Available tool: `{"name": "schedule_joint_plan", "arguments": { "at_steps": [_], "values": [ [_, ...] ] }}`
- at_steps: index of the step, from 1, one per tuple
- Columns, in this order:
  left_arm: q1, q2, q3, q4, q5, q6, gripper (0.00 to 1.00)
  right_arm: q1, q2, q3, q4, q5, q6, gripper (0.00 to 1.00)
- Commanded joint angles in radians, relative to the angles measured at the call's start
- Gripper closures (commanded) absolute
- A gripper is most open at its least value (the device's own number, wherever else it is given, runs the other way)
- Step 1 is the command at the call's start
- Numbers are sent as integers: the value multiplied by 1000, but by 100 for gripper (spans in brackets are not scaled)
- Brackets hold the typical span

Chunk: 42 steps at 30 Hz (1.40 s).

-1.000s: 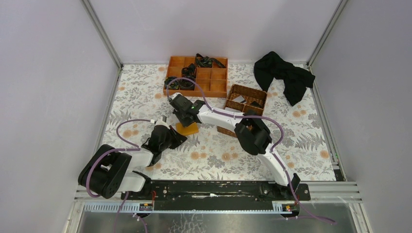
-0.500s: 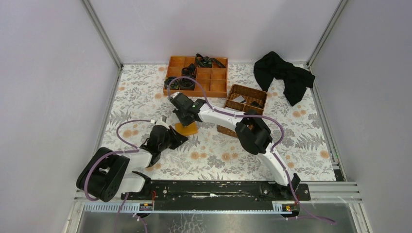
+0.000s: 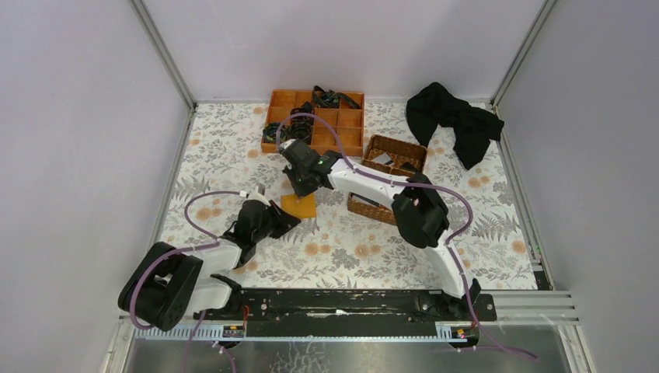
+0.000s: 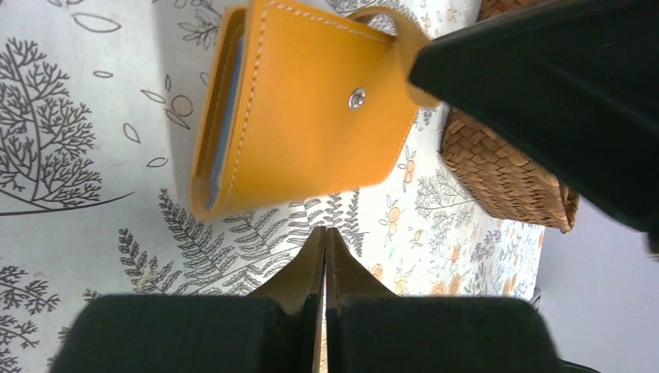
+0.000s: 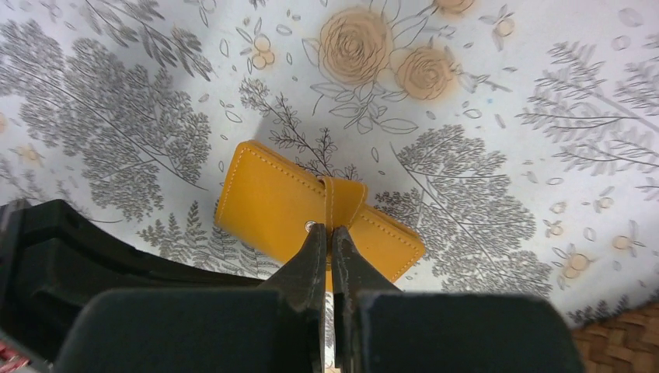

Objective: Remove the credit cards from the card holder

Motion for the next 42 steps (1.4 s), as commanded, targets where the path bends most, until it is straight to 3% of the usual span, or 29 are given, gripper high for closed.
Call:
{"name": "schedule_joint_plan", "arguments": {
  "at_steps": [1, 10, 19, 24, 28, 33, 42],
  "values": [
    [11, -58, 34, -43, -1, 21, 100, -22, -129, 36, -24, 8, 3, 100],
    [20, -189, 34, -96, -2, 50, 100, -25, -211, 45, -55, 27, 4, 100],
    [20, -249, 31, -102, 6, 45, 100, -23, -307, -115, 20, -13, 42, 100],
    [32, -136, 47, -29, -64, 50, 100, -23, -300, -138, 18, -30, 27, 100],
    [57, -5, 116, 37, -16, 40, 100, -23, -286, -127, 15, -48, -7, 100],
    [57, 138, 208, 128, 67, 11, 100, -24, -216, -19, -39, -59, -68, 100],
    [80, 250, 273, 145, 78, -12, 100, -64, -102, 147, -95, -112, -95, 94]
  ]
}}
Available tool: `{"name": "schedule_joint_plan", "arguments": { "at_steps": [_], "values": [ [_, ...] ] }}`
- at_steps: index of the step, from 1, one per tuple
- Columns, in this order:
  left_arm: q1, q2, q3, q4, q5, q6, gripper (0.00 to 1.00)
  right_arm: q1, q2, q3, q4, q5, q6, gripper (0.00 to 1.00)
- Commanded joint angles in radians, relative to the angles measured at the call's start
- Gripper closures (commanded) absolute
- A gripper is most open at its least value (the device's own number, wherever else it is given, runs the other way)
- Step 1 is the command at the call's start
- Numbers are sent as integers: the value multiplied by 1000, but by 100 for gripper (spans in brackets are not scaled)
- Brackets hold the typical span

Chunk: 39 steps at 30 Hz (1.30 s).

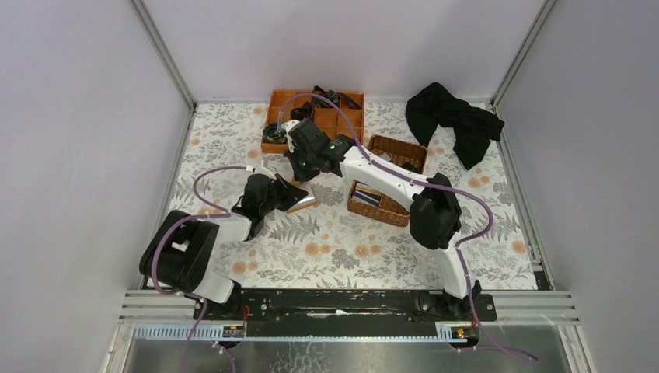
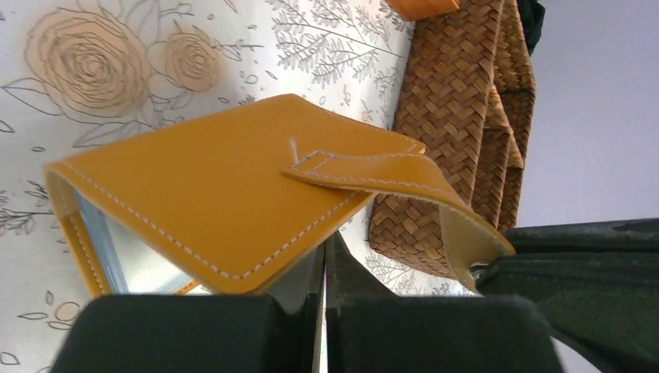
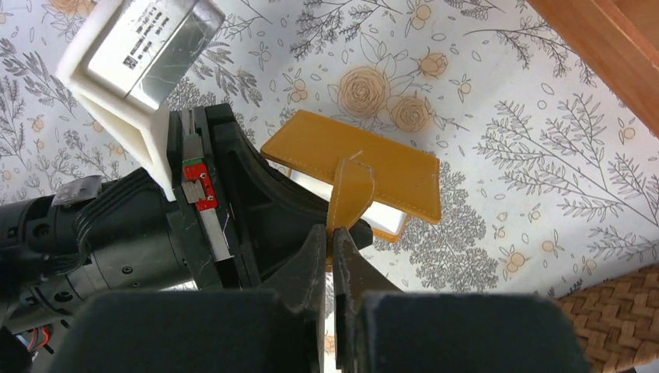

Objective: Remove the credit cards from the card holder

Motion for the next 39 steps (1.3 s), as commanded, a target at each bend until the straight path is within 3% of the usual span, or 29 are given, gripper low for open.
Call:
{"name": "schedule_joint_plan", "arguments": {
  "at_steps": [1, 5, 11, 16, 18, 19, 21, 22, 24, 39],
  "values": [
    [35, 58, 30, 61, 24, -13, 100, -33, 38, 95, -36, -54, -24, 91],
    [94, 140, 28, 122, 56, -47, 100, -35, 48, 100, -36, -61, -25, 80],
    [169, 288, 76, 175, 60, -63, 100, -36, 22, 73, -21, -40, -35, 43],
    [201, 369, 92, 270, 103, -110, 100, -35, -60, -53, 40, -55, -29, 34],
    [200, 369, 95, 274, 100, -115, 100, -35, -109, -153, 108, -89, -10, 38],
    [200, 366, 95, 272, 97, -115, 100, -34, -126, -197, 138, -101, 4, 45],
    [201, 356, 97, 253, 85, -115, 100, -34, -134, -267, 184, -115, 29, 77],
    [201, 350, 99, 241, 77, -113, 100, -35, -123, -274, 194, -109, 40, 88],
    [200, 338, 106, 215, 67, -102, 100, -35, -103, -301, 213, -107, 51, 100],
    [202, 259, 101, 114, 31, -87, 100, -51, 197, 18, 224, -44, 4, 100]
  ]
}}
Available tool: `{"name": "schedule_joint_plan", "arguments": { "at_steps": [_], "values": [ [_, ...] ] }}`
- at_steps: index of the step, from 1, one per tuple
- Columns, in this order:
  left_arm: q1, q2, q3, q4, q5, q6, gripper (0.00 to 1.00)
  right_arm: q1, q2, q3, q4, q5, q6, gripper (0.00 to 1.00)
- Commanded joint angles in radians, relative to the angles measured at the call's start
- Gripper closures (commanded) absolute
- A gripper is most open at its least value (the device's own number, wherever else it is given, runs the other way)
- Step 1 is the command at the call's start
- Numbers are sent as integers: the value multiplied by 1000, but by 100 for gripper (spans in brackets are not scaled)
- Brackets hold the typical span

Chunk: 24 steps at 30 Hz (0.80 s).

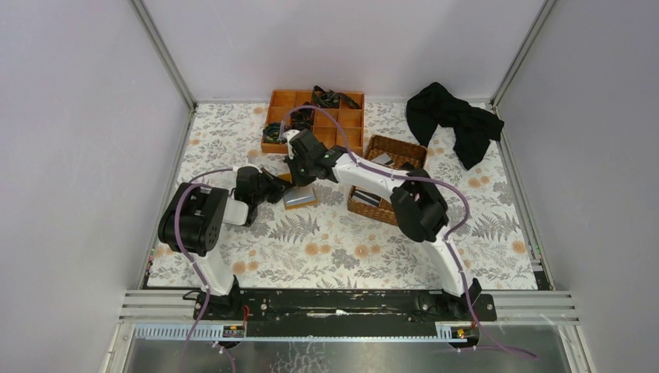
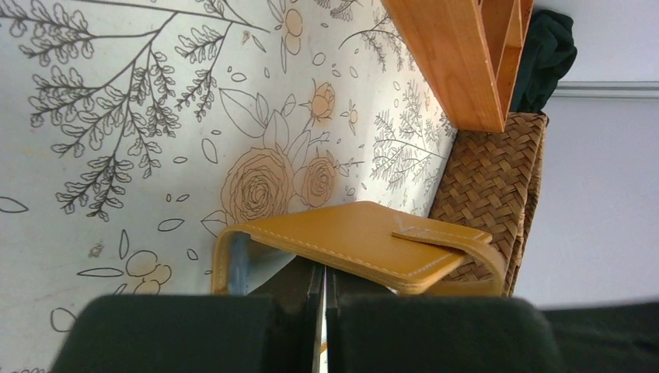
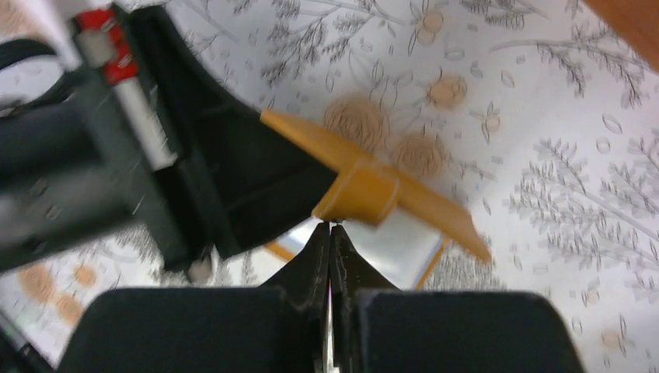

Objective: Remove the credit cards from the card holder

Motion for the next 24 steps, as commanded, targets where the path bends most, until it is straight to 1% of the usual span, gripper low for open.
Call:
{"name": "schedule_joint_plan", "arguments": {
  "at_steps": [1, 4, 8, 12, 14, 16, 18, 21, 24],
  "values": [
    [8, -30, 1, -10, -30, 14, 100, -15, 107, 134, -5, 25, -27, 100],
    [9, -20, -4, 12, -14, 5, 100, -17, 152, 175, -11, 31, -34, 100],
    [8, -15, -18, 22, -8, 1, 100, -24, 188, 188, 4, 41, -33, 100],
    [9, -56, -52, -3, -60, 7, 100, -36, 239, 226, -25, 48, -35, 97],
    [8, -86, -64, -19, -76, 16, 100, -44, 269, 251, -49, 30, -35, 95],
    [9, -121, -70, -34, -95, 33, 100, -46, 282, 251, -59, 16, -45, 95],
    [9, -158, -64, -57, -98, 43, 100, -46, 262, 199, -47, 3, -49, 95],
    [7, -206, -46, -81, -54, 32, 100, -46, 187, 59, 2, -29, -49, 95],
    [-13, -250, -42, -86, -54, 32, 100, -44, 114, -65, 19, -115, -60, 93]
  ]
}}
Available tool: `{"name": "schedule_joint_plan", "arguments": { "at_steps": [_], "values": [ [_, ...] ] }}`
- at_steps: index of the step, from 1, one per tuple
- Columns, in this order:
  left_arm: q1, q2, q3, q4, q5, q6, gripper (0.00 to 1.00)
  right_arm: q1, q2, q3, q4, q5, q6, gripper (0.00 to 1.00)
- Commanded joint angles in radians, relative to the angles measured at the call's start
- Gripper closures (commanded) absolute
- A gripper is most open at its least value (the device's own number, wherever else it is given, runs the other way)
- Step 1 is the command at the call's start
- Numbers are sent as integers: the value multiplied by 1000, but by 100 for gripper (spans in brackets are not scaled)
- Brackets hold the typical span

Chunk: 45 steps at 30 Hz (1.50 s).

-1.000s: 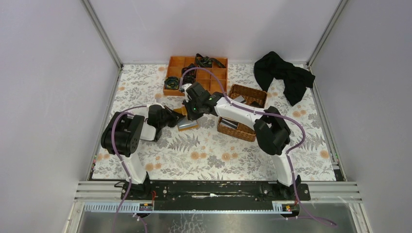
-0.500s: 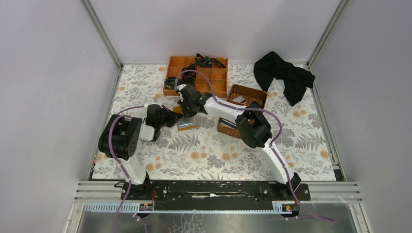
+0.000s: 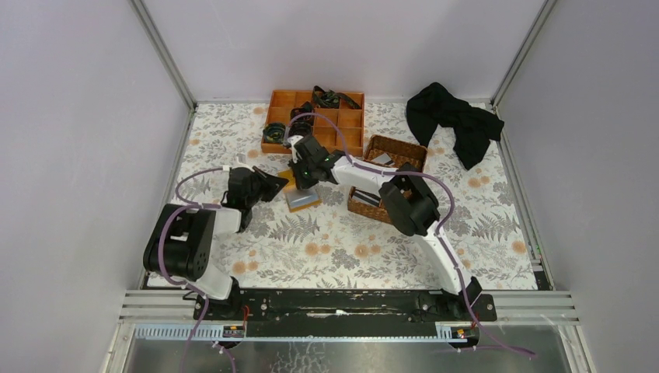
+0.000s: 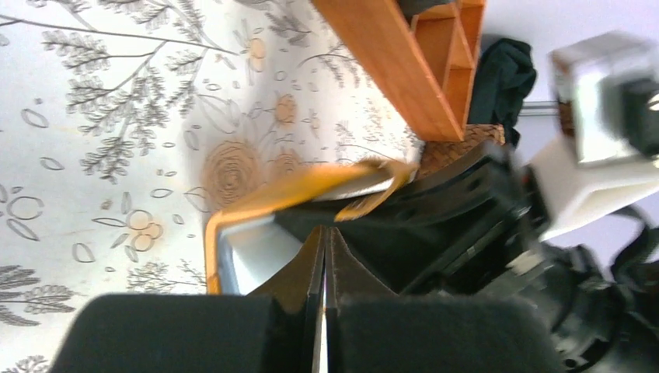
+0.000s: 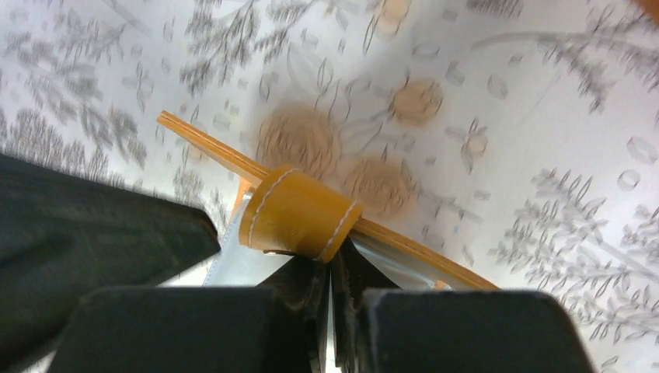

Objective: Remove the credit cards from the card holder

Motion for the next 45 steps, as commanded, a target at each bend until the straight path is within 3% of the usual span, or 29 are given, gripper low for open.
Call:
{"name": "schedule_joint_plan", "arguments": {
  "at_steps": [1, 12, 18, 35, 41, 45],
  "values": [
    [-26, -67, 23, -21, -2, 25, 100, -3, -94, -178, -63, -123, -35, 93],
    [-93, -10, 34, -10, -14, 45, 100, 10, -304, -478, -7, -176, -38, 99],
    [-105, 26, 21, 16, 11, 45, 100, 9, -393, -564, 25, -97, -23, 99],
    [-117, 36, 6, -14, 26, 77, 100, 9, -470, -474, -56, -17, -21, 100],
    [-117, 37, 8, -15, 33, 80, 100, 10, -390, -410, -47, 38, -28, 100],
    [-116, -31, 5, -96, -63, 107, 100, 11, -301, -323, -60, 22, -20, 100]
  ]
}}
